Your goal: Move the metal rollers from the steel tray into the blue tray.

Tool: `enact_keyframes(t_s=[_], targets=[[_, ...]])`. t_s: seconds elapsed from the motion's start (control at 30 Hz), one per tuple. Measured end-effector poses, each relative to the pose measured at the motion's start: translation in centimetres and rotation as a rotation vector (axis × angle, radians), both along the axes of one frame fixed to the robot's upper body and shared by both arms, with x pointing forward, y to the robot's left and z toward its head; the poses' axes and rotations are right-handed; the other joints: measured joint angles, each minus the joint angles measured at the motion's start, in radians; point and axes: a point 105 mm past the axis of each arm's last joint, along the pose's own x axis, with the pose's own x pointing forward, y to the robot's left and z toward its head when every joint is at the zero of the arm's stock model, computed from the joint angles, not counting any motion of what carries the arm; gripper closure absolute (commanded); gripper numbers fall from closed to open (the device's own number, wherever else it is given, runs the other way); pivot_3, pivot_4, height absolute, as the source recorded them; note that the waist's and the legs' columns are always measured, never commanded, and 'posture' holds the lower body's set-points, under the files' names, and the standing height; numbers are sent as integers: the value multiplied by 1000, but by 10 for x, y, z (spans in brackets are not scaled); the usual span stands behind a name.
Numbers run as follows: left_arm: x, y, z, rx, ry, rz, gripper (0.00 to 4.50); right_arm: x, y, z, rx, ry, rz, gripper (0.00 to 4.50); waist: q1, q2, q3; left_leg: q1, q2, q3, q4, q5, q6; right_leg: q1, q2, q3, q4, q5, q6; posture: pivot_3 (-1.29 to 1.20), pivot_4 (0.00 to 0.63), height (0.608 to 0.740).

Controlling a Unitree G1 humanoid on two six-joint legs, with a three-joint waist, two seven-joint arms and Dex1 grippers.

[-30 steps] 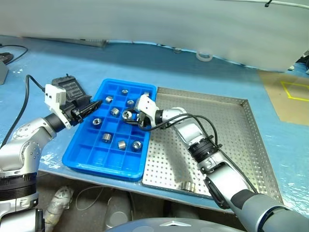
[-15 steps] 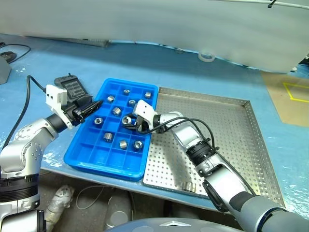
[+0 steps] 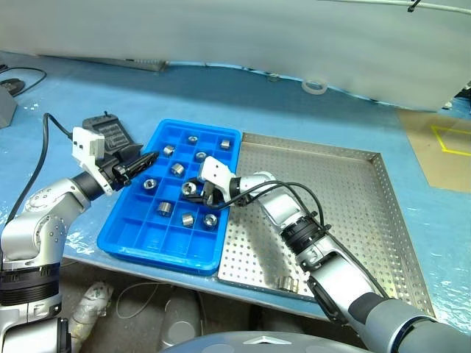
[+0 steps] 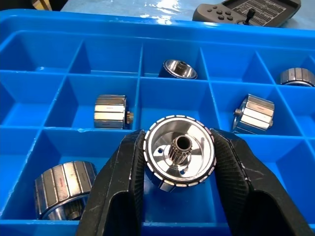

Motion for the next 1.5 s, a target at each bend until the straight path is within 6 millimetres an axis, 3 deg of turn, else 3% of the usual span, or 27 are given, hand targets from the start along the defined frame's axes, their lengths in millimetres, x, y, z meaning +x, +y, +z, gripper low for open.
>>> enact_keyframes(t_s=[0.13,0.4,0.57,0.73,0.8,0.9,1.13,1.23,1.37,1.5], targets=[[0,-1,-1,-1,8,-4,1359,2,0,-1,4,-11,-13,977,0,0,0,0,0,0,0,0,0,0,0,0,0,0,0,247,150,740],[-2,-11,-3,2,22,-63,1359,7,-8,1,11,21,-49,977,4,0,0,1,-1,0,0,0,0,1,-1,0,0,0,0,233,150,740],[-17,-38,-10,47,55,-264,1359,20,-48,40,95,4,-110,977,8,0,0,0,0,0,0,0,0,0,0,0,0,0,0,164,150,740],[-9,-57,-4,111,31,-421,1359,7,-92,70,115,-18,-96,977,16,1,0,1,0,1,0,0,0,1,1,2,-1,0,1,91,150,740],[0,-58,-2,141,21,-446,1359,1,-111,69,89,-20,-123,977,12,1,0,1,-1,1,0,0,0,1,0,3,-1,0,1,48,150,740],[7,-64,-6,148,33,-482,1359,-8,-123,63,62,-10,-151,977,-7,1,0,1,-1,2,0,0,0,1,0,3,-1,0,0,-2,150,740],[3,-103,-27,142,57,-642,1359,-32,-169,28,-83,41,-267,977,-30,-1,-2,1,-1,2,0,0,1,2,-1,4,-2,-2,-3,-77,150,740],[7,-127,-25,61,76,-690,1359,-42,-191,18,-114,61,-350,977,-35,1,-1,1,0,3,1,-1,2,2,-1,4,-1,-2,-4,-139,150,740],[5,-165,-16,-22,84,-787,1359,-61,-197,13,-104,85,-437,977,-51,4,-3,4,0,5,2,-2,5,4,-1,7,-2,-2,-4,-227,150,740],[-6,-188,-41,28,176,-862,1359,-76,-197,3,-89,130,-511,977,-88,5,-4,5,0,6,3,-3,7,4,-1,8,-4,-2,-5,-312,150,740]])
